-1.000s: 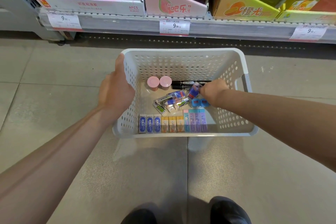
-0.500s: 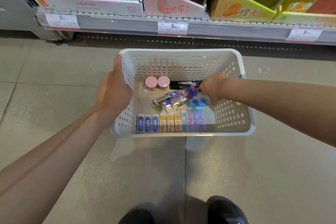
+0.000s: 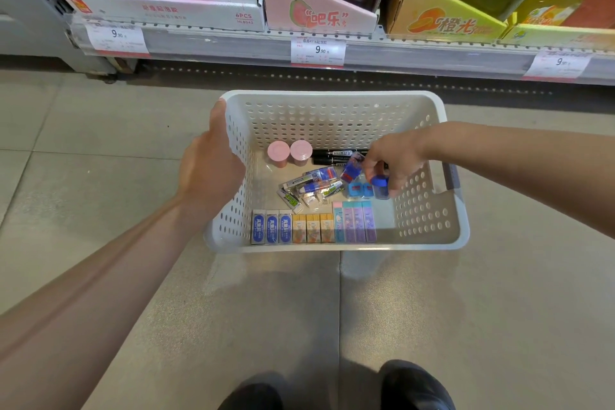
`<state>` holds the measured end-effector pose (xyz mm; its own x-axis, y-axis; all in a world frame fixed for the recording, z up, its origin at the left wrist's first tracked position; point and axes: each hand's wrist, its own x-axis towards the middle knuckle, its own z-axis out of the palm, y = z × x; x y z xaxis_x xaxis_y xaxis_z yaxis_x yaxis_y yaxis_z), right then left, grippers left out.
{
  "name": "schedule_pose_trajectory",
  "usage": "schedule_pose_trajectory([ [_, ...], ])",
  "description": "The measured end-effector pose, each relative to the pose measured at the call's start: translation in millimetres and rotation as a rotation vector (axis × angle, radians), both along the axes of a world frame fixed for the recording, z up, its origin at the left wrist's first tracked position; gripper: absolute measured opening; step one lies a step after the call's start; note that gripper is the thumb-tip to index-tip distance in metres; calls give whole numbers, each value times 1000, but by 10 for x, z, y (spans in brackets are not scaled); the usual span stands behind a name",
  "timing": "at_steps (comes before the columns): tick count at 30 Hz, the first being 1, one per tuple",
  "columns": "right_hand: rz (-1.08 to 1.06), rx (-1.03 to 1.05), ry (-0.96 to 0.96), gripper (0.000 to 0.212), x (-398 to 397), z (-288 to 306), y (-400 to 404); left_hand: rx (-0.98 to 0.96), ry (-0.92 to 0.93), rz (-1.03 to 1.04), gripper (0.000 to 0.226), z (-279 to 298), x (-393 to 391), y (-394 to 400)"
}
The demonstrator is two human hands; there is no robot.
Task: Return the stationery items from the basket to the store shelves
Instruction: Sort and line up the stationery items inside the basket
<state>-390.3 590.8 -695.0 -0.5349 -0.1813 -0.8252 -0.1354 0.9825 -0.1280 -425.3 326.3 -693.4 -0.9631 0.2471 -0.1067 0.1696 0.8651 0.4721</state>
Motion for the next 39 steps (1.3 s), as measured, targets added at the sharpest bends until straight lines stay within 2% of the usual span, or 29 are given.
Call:
schedule_pose_trajectory([
  [3,-66,-87,-54,50,14,7,24,0,6,2,69,2,-6,2],
  [7,-118,-154,-97,37,33,16,38,-1,11,-2,68,8,-3,2],
  [11,-281,-247,-184,27,55,45,25,2,12,-4,68,21,9,7],
  [14,-305,-230,-138,27,56,48,20,11,13,-3,68,26,10,8],
  [17,-232,-140,8,24,32,62,14,9,13,4,68,19,9,3],
  [21,-1,158,273,32,25,28,11,7,19,5,69,8,5,1],
  [26,71,255,248,25,79,-89,-63,1,8,23,70,-7,-6,-5],
  [39,131,402,204,43,186,-323,-157,-10,9,11,70,0,-14,-15],
])
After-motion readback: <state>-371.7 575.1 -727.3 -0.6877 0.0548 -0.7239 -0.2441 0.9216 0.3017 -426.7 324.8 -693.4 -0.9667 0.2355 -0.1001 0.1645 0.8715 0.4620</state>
